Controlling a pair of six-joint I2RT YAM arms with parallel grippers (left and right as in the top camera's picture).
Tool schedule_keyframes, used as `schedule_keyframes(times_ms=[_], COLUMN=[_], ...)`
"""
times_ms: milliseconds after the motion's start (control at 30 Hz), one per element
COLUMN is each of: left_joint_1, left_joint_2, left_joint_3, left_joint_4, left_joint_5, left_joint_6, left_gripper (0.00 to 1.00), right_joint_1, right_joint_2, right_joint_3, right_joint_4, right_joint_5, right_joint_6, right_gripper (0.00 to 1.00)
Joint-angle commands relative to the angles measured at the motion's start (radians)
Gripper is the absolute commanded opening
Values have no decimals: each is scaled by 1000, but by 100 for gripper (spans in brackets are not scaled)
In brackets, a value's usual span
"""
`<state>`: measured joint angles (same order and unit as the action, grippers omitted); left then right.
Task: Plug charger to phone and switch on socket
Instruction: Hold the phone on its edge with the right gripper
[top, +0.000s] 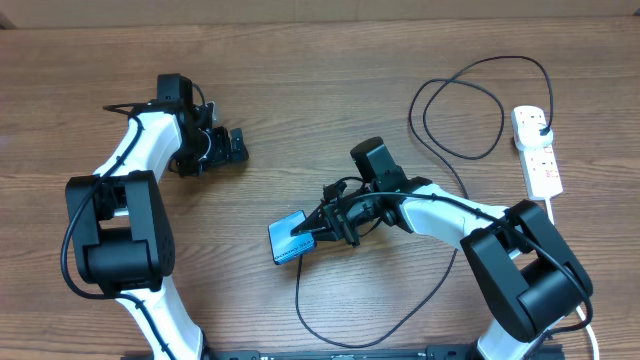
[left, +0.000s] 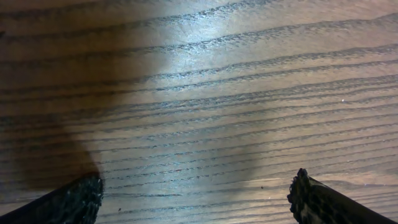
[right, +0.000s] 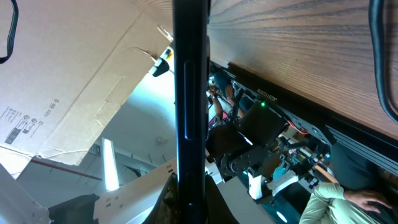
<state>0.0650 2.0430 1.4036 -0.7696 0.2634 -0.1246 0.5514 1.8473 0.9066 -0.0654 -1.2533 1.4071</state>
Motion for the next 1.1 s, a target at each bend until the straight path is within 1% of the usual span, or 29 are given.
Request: schedule_keyframes(times_ms=[0, 267, 400, 567, 1067], left_joint_1=[0, 0, 0, 0, 0], left_joint_2=[3, 3, 3, 3, 3], left_joint_3=[-3, -3, -3, -3, -3], left_joint_4=[-3, -3, -3, -3, -3], left_joint_5=[-35, -35, -35, -35, -35], left_joint_6=[-3, -3, -3, -3, -3], left_gripper=[99, 100, 100, 100, 100], right_joint_1=[3, 2, 3, 2, 2], right_joint_2=[3, 3, 3, 3, 3], right_joint_3=[-2, -2, -3, -3, -3], right_joint_4=[7, 7, -2, -51, -52], right_joint_5=[-51, -114, -114, -101, -72], right_joint_6=[3, 10, 6, 6, 6], right_gripper=[4, 4, 4, 4, 4])
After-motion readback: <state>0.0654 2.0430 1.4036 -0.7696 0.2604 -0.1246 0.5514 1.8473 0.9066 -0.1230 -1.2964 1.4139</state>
